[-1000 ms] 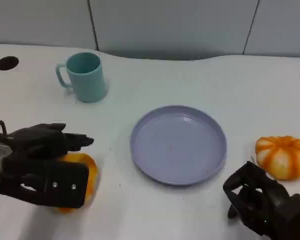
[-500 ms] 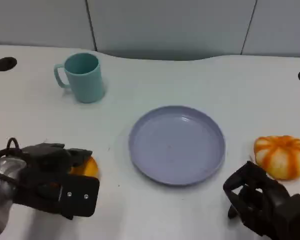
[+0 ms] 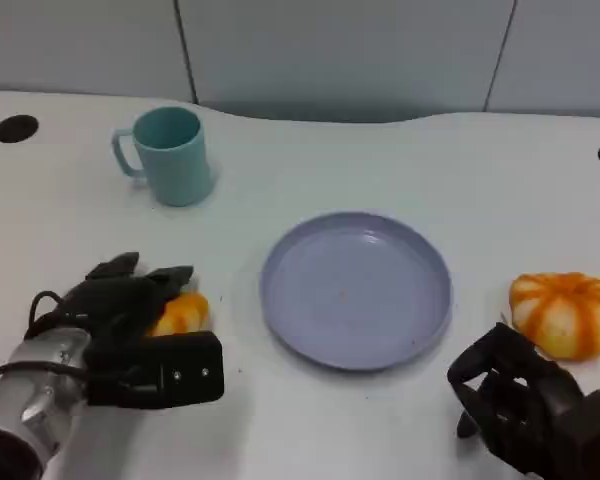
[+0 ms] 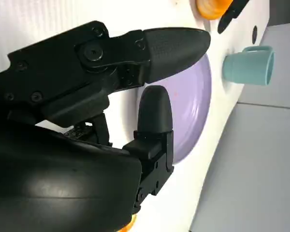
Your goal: Grasp the bread from the table and place it into the plate.
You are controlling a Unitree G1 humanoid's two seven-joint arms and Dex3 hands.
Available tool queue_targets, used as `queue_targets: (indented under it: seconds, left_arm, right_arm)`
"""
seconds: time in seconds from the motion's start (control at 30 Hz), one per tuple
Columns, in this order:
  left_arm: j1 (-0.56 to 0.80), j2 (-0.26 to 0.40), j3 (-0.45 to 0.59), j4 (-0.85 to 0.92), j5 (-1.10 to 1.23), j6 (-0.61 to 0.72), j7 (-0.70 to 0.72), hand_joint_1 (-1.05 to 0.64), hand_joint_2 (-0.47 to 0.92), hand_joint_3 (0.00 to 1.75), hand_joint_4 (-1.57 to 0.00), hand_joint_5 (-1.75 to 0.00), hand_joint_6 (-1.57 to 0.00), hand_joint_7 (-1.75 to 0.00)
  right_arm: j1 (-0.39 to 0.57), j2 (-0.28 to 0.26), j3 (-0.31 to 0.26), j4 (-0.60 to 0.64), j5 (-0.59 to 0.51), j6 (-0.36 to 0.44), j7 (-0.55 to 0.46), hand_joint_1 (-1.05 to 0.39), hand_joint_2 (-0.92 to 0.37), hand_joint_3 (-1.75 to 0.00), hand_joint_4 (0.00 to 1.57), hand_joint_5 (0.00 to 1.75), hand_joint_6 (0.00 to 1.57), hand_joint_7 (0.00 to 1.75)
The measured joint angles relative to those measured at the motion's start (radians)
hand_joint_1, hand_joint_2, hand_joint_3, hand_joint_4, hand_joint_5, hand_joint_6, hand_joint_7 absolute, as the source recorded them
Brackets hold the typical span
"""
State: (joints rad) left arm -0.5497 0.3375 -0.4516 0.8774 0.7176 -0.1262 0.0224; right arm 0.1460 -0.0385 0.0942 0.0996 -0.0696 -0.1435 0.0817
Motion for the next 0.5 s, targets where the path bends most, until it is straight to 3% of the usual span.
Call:
queue_targets:
  seconds: [0.03, 0.13, 0.17, 0.2, 0.23, 0.33, 0.43, 0.5]
  left_arm:
    - [-0.009, -0.01, 0.0, 0.036, -0.006, -0.017, 0.03, -0.45, 0.85, 0.0, -0.14, -0.53, -0.48, -0.09]
    - [-0.034, -0.027, -0.002, 0.11, -0.013, -0.05, 0.085, -0.4, 0.86, 0.0, -0.11, -0.78, -0.54, -0.16]
    - [-0.042, -0.032, -0.002, 0.132, -0.016, -0.061, 0.097, -0.35, 0.86, 0.0, -0.07, -1.11, -0.34, -0.71]
    - [-0.051, -0.039, 0.001, 0.158, -0.028, -0.07, 0.114, -0.33, 0.86, 0.0, -0.04, -1.31, -0.21, -1.06]
    - [-0.06, -0.048, 0.005, 0.186, -0.042, -0.082, 0.131, -0.32, 0.86, 0.0, -0.02, -1.44, -0.12, -1.29]
    - [-0.071, -0.059, 0.01, 0.237, -0.061, -0.112, 0.163, -0.31, 0.86, 0.0, 0.0, -1.52, -0.06, -1.44]
    - [-0.077, -0.062, 0.015, 0.266, -0.086, -0.133, 0.18, -0.2, 0.86, 0.0, -0.28, -1.71, -0.17, -1.7]
    - [-0.077, -0.067, 0.037, 0.289, -0.12, -0.167, 0.188, -0.18, 0.86, 0.0, -0.39, -1.74, -0.23, -1.73]
  right_arm:
    - [0.0, 0.0, 0.0, 0.0, 0.0, 0.0, 0.0, -0.28, -0.92, -0.34, 0.61, 1.75, 0.37, 1.75]
    - [0.003, -0.001, 0.0, -0.002, 0.0, 0.0, 0.0, -0.27, -0.92, -0.34, 0.61, 1.75, 0.37, 1.75]
    - [0.004, -0.001, 0.0, -0.002, 0.001, 0.0, 0.001, -0.27, -0.92, -0.34, 0.61, 1.75, 0.37, 1.75]
    - [0.006, -0.001, 0.0, -0.003, 0.003, 0.0, 0.001, -0.27, -0.92, -0.34, 0.6, 1.75, 0.37, 1.75]
    - [0.007, -0.001, 0.0, -0.004, 0.003, 0.0, 0.001, -0.27, -0.92, -0.35, 0.6, 1.75, 0.36, 1.75]
    - [0.011, -0.001, 0.0, -0.006, 0.003, 0.0, 0.001, -0.27, -0.92, -0.35, 0.6, 1.75, 0.36, 1.75]
    - [0.012, -0.001, 0.0, -0.006, 0.003, 0.0, 0.001, -0.28, -0.92, -0.34, 0.61, 1.75, 0.37, 1.75]
    - [0.012, -0.001, 0.0, -0.006, 0.003, 0.0, 0.001, -0.27, -0.92, -0.35, 0.62, 1.75, 0.37, 1.75]
